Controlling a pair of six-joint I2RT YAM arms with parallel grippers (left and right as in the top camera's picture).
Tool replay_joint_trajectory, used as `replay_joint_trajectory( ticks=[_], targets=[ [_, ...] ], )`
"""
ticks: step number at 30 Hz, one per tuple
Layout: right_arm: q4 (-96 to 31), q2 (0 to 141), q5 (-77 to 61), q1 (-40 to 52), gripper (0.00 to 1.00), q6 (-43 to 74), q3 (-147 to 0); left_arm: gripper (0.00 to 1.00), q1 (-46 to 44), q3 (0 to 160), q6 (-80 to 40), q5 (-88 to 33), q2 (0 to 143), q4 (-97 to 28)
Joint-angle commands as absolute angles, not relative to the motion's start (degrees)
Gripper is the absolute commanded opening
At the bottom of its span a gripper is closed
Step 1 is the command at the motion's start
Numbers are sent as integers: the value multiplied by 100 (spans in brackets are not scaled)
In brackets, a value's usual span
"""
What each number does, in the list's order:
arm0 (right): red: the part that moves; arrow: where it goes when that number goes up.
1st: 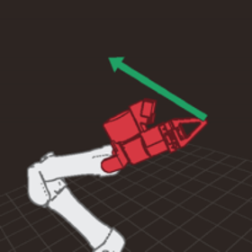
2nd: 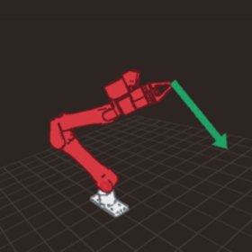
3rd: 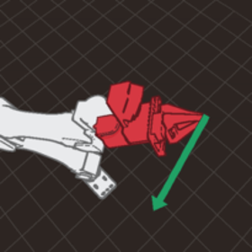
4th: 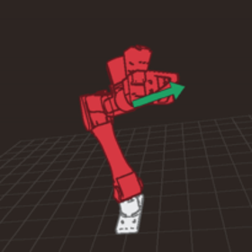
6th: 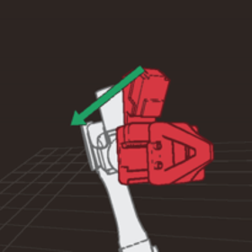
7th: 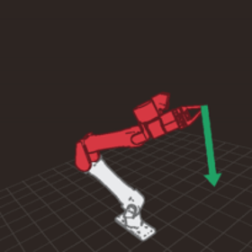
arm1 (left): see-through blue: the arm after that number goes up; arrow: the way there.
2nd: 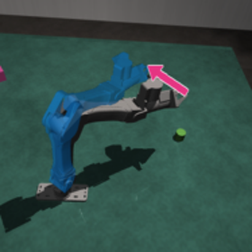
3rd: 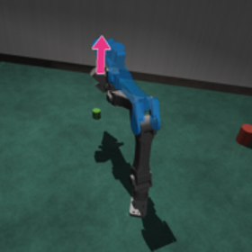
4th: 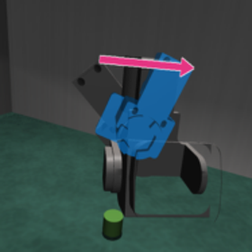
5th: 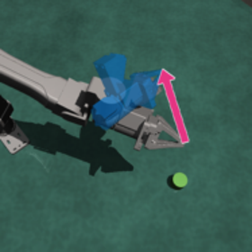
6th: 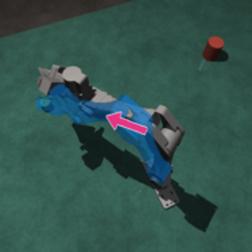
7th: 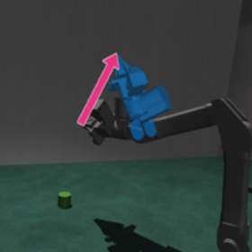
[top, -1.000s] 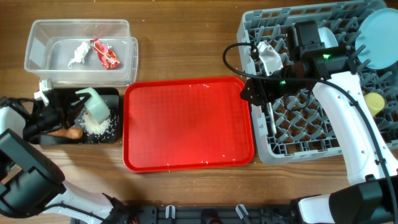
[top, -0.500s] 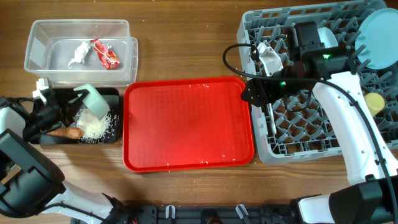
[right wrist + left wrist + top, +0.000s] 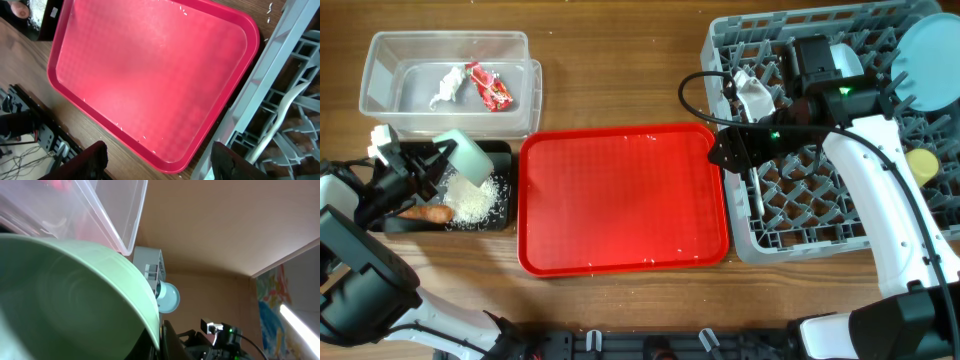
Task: Sort waste into correct bins and load items into the dishwasher rack
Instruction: 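Tip the green bowl over the black tray to pour out the rice, then carry the empty green bowl with the left gripper onto the red tray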
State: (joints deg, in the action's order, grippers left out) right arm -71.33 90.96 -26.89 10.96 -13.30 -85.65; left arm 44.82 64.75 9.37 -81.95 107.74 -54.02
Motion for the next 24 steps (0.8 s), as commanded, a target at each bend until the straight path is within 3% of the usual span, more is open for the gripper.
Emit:
replay_joint_trajectory(
  ticks=[1, 8, 13, 16, 24],
  targets=[
    [-7126, 9076, -2659, 1107, 68, -1337, -8576, 4, 4521, 6471, 858, -8285, 10842, -5566],
    [-7122, 9076, -2637, 1107, 68, -1343, -8576, 4, 3830, 6486, 1625, -7714, 10116, -6392],
    [-7135, 9076, -2637, 1107, 68, -1341, -8576, 4, 2206, 6637, 32, -6836, 9395, -5485],
    [-7135, 9076, -2615, 1107, 68, -1343, -8576, 4, 1105, 6639, -1179, -5422, 9310, -4757],
    [-7428, 9076, -2355, 1107, 66, -1319, -8576, 4, -1780, 6637, -2005, -1841, 9332, -4346]
  ],
)
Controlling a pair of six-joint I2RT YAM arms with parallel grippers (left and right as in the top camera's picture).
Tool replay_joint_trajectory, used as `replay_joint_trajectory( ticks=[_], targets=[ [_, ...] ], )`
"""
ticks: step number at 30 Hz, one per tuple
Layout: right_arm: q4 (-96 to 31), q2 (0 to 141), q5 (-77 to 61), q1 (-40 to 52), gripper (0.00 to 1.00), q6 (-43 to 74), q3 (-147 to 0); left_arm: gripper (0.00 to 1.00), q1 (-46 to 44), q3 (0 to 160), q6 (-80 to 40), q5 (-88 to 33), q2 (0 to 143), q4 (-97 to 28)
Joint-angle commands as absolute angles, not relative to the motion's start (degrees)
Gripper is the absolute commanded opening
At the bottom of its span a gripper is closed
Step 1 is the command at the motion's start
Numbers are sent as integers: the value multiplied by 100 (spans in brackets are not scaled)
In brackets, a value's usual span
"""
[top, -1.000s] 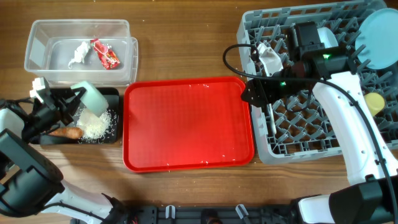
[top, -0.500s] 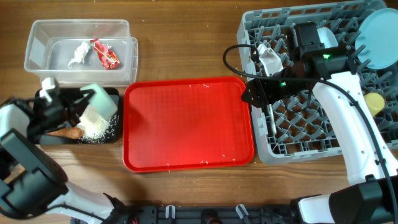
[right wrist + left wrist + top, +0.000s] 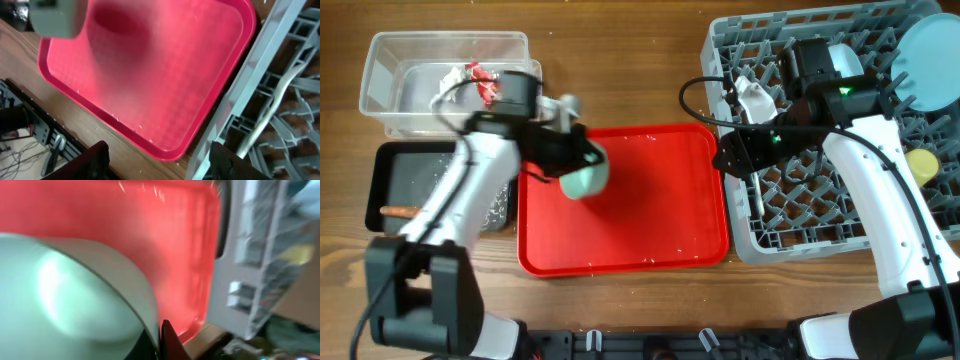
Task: Sort waste into correct bins and load items into the dishwasher rack
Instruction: 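Carry the empty green bowl with the left gripper onto the red tray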
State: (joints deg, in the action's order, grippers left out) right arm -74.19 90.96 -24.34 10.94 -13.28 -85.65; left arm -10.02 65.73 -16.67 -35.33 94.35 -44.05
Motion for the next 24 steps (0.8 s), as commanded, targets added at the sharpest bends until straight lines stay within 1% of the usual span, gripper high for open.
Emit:
replay_joint_trajectory(
  ticks=[1, 3, 5, 11, 15, 18, 19, 20, 21, 23, 24],
  targets=[
    [-7454, 9076, -2355, 1107, 66, -1306, -8576, 4, -2036, 6637, -2027, -1448, 9351, -4305],
    [-7553, 9076, -2355, 1107, 66, -1304, -8576, 4, -2480, 6637, -2178, -803, 9426, -4206],
    [-7561, 9076, -2355, 1107, 66, -1306, -8576, 4, -2696, 6639, -2235, -670, 9526, -4053],
    [-7553, 9076, -2353, 1107, 66, -1291, -8576, 4, -2727, 6637, -2296, -482, 9865, -3938],
    [-7561, 9076, -2353, 1107, 66, -1291, -8576, 7, -2727, 6637, -2296, -484, 10005, -3918],
    [-7550, 9076, -2353, 1107, 67, -1288, -8576, 8, -2727, 6637, -2294, -482, 10031, -3900],
    [-7550, 9076, -2353, 1107, 67, -1291, -8576, 14, -2727, 6637, -2294, -484, 10031, -3883],
    [-7533, 9076, -2355, 1107, 67, -1291, -8576, 31, -2727, 6639, -2294, -486, 10031, -3872],
    [-7496, 9076, -2353, 1107, 67, -1288, -8576, 45, -2727, 6650, -2270, -486, 10022, -3876],
    [-7284, 9076, -2353, 1107, 68, -1153, -8578, 61, -2672, 6801, -2252, -484, 9900, -4049],
    [-7113, 9076, -2351, 1107, 68, -1020, -8580, 66, -2578, 6976, -2255, -484, 9727, -4268]
  ],
)
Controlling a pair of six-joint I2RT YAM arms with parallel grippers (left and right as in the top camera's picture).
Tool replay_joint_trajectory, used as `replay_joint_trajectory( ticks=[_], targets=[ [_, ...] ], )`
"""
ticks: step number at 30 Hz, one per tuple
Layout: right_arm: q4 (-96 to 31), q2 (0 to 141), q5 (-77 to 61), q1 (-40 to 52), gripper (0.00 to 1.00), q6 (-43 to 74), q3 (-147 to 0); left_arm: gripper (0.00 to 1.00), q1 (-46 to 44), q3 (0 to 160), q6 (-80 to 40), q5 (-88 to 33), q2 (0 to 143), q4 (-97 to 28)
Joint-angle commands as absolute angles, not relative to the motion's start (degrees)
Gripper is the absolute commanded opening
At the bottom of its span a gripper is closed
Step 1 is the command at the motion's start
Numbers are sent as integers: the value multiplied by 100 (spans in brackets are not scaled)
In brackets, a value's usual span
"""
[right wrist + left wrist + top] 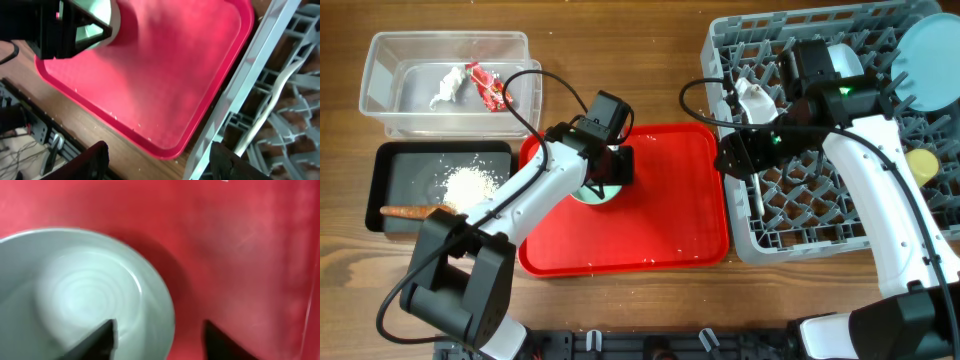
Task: Sort waste into correct bins and load items into the dishwasher rack
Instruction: 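Carry the empty green bowl with the left gripper onto the red tray, then grasp the green bowl rim on the red tray with the right gripper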
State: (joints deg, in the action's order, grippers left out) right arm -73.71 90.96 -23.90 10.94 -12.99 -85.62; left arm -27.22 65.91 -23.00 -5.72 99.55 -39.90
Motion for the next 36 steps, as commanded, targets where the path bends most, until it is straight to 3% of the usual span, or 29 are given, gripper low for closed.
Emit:
replay_joint_trajectory(
  ticks=[1, 3, 6, 12, 16, 21, 26, 28, 31, 36],
  targets=[
    [-6965, 9076, -2355, 1107, 68, -945, -8582, 68, -2497, 7096, -2255, -480, 9598, -4438],
    [-6681, 9074, -2357, 1109, 70, -593, -8589, 69, -2165, 7389, -2255, -370, 9155, -4919],
    [-6351, 9076, -2349, 1341, 70, -325, -8586, 78, -1347, 7491, -2279, -86, 8324, -5553],
    [-5330, 9266, -1229, 2840, 77, 725, -8586, 91, 993, 7491, -2281, -97, 7231, -6497],
    [-4724, 10219, -701, 3719, 76, 1586, -8584, 94, 2165, 7489, -2368, -252, 7168, -6674],
    [-4464, 11260, -854, 3841, 73, 2296, -8584, 95, 2268, 7489, -2449, -250, 7168, -6670],
    [-4080, 12003, -1310, 3841, 48, 2464, -8580, 95, 2268, 7489, -2449, -250, 7168, -6670],
    [-3948, 12055, -1288, 3841, 28, 2462, -8580, 95, 2268, 7489, -2449, -250, 7168, -6670],
    [-3927, 12038, -1291, 3815, 4, 2414, -8602, 95, 2268, 7489, -2449, -250, 7168, -6670],
    [-4663, 11172, -567, 3267, 4, 1896, -8986, 95, 2268, 7489, -2449, -250, 7168, -6670]
  ],
)
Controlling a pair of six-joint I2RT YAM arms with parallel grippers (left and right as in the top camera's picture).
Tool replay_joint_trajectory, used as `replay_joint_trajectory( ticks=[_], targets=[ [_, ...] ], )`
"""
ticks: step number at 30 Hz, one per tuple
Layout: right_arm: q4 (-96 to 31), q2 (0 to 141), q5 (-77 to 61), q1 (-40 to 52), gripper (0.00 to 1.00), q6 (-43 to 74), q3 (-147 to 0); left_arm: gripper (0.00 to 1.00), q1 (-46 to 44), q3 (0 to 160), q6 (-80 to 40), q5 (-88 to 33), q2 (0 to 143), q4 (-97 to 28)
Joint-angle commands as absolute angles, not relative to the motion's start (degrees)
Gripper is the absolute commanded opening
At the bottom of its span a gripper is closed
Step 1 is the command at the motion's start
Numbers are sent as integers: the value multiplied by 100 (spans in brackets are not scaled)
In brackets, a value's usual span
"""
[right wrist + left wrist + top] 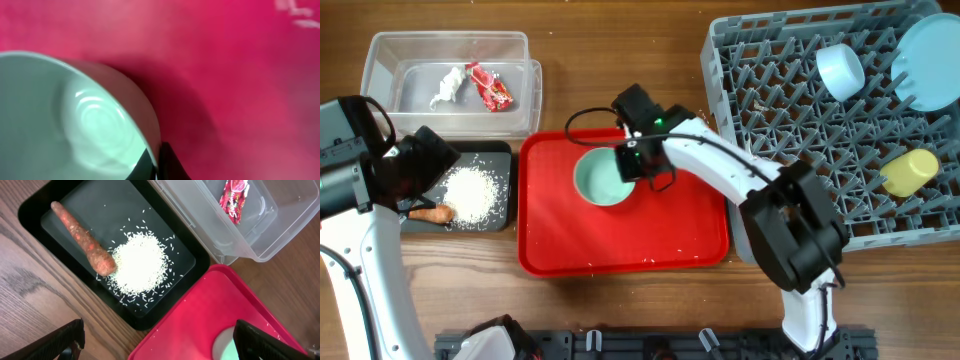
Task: Sort waste into correct bins and load items into the dishwasher rack
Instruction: 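Grasp the green bowl rim on the red tray with the right gripper, then lift the green bowl with the right gripper and place it in the rack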
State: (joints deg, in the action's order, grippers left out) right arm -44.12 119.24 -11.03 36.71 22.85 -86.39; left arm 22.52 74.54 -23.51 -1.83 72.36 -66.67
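Note:
A pale green bowl (603,180) sits upright in the upper middle of the red tray (620,245). My right gripper (642,165) is shut on its right rim; in the right wrist view the bowl (75,120) fills the left, and the gripper (156,160) pinches its edge. My left gripper (420,160) hovers open over the black tray (505,150), which holds a carrot (80,237) and a rice pile (140,262). The left gripper (157,342) holds nothing. The grey dishwasher rack (770,100) stands at the right.
A clear bin (380,60) at the back left holds a red wrapper (492,88) and a white scrap (447,85). The rack carries a blue cup (840,68), a blue plate (930,45) and a yellow cup (910,172). The right arm stretches across the tray's top right.
My left gripper has left the bowl and now hangs open over the black tray. My right gripper has moved from the rack's left edge to the bowl and shut on its rim.
My left gripper first held the green bowl tilted over the black tray with the rice. Then it held the bowl above the red tray. Then the bowl stood on the tray with the left gripper open over it. Now the right gripper holds the rim.

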Motion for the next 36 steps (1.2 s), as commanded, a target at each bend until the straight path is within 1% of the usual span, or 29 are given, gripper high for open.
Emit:
replay_joint_trajectory(
  ticks=[1, 3, 5, 7, 10, 13, 15, 20, 26, 31, 36],
  targets=[
    [-4840, 10768, -266, 3068, 4, 1702, -9083, 95, 2268, 7489, -2449, -250, 7168, -6667],
    [-4906, 10090, 309, 2733, 4, 1240, -9153, 95, 2268, 7489, -2447, -250, 7168, -6667],
    [-4873, 9227, 1559, 2265, 4, 679, -9153, 95, 2268, 7489, -2449, -250, 7168, -6667],
    [-4847, 8947, 2447, 1981, 4, 399, -9153, 95, 2268, 7489, -2449, -250, 7168, -6667],
    [-4797, 8923, 4101, 1527, 4, 252, -9135, 95, 2268, 7489, -2449, -250, 7168, -6670],
    [-4580, 9266, 5754, 1111, 4, 257, -9115, 95, 2268, 7489, -2449, -250, 7168, -6670],
    [-4351, 9623, 6471, 954, 4, 237, -9115, 95, 2268, 7489, -2449, -252, 7168, -6670],
    [-3898, 10628, 7015, 838, 4, 110, -9115, 95, 2268, 7489, -2449, -252, 7168, -6667],
    [-3861, 11596, 7011, 1028, 4, 104, -9111, 95, 2268, 7489, -2449, -250, 7168, -6643],
    [-3883, 11734, 6993, 1347, 4, 104, -9037, 96, 2268, 7489, -2449, -250, 7168, -6637],
    [-4230, 11734, 6506, 1466, 4, 180, -9032, 96, 2268, 7489, -2449, -252, 7168, -6630]
  ],
)
